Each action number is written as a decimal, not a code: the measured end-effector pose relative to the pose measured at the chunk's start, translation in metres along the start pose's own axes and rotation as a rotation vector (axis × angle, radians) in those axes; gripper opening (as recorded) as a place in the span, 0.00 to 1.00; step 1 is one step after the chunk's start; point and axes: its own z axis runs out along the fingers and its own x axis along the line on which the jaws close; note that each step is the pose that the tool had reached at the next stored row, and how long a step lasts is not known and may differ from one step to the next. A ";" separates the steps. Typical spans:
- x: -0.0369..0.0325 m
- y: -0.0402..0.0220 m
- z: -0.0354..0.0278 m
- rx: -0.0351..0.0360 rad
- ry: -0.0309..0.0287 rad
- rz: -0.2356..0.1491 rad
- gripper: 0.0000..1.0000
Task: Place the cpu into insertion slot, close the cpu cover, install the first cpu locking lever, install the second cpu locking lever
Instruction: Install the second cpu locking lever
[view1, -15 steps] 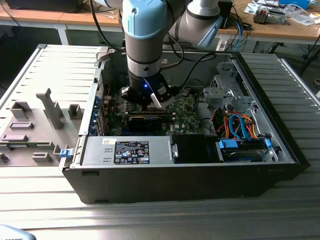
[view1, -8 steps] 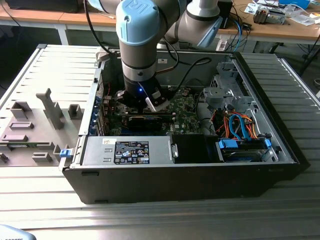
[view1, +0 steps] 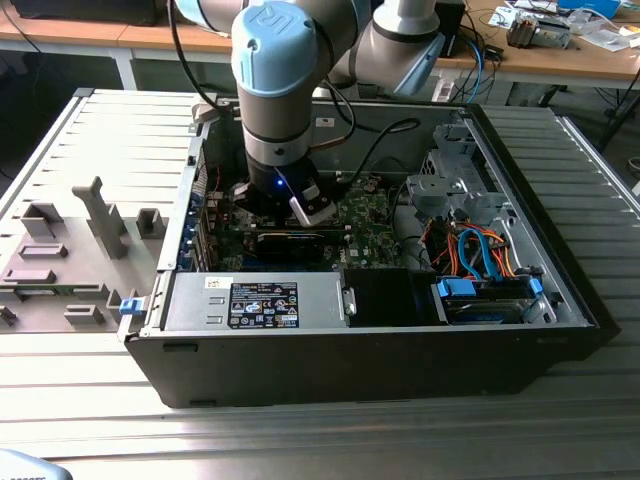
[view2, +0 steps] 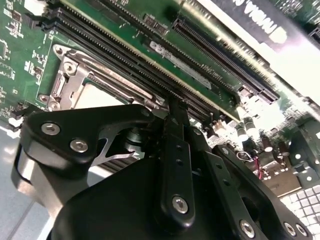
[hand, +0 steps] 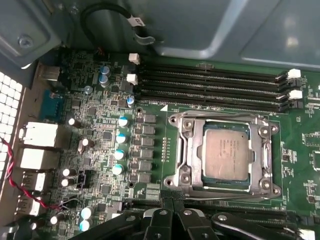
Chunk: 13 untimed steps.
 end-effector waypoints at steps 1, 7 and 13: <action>-0.0001 0.0013 0.0008 -0.0011 0.0000 -0.001 0.11; -0.0006 0.0083 0.0079 -0.0056 0.0010 -0.005 0.11; -0.0012 0.0114 -0.0029 0.0102 0.0015 -0.007 0.11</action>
